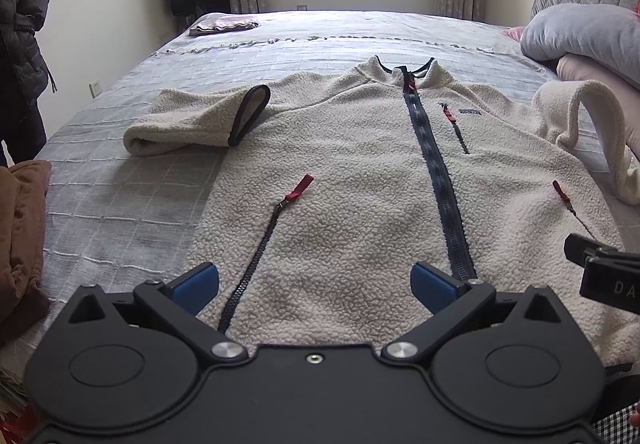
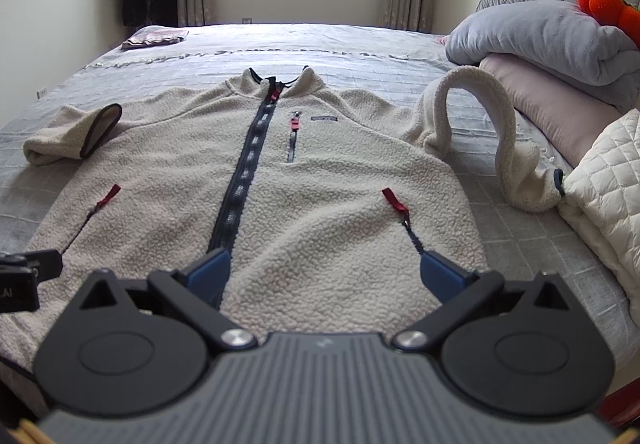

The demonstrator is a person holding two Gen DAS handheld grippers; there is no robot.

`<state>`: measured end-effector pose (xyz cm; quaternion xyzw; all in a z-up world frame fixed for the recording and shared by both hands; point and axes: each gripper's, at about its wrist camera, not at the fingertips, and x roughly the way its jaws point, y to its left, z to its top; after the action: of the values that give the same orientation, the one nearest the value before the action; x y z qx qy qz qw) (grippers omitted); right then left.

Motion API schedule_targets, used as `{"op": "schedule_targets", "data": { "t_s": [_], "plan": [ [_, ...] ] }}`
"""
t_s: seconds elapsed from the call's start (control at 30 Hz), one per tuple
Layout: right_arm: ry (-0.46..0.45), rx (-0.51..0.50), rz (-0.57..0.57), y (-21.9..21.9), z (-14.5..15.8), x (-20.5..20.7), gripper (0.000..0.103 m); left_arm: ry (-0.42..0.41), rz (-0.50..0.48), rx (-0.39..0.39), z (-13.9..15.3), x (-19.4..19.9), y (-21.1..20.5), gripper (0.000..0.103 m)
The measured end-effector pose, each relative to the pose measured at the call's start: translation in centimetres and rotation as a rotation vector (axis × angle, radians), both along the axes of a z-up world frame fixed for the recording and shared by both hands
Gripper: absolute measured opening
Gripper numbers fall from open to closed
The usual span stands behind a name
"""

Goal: Fold large clothes

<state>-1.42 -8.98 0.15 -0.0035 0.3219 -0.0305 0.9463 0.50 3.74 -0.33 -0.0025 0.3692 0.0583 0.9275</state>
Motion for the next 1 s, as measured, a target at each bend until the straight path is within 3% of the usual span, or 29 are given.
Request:
{"op": "schedule_targets", "data": {
  "t_s": [0.87,1.0],
  "plan": [
    [0.005,-0.042,-0.012,-0.4,-0.4,2.9,0.103,-0.007,0.052,-0.019,-0.9,3.3,3.0,0.103],
    [0.014,-0.036,-0.016,-0.6,-0.4,4.2,0.103,-0.032,0.018,0.019,-1.2,4.3,3.6,0.103]
  ]
}}
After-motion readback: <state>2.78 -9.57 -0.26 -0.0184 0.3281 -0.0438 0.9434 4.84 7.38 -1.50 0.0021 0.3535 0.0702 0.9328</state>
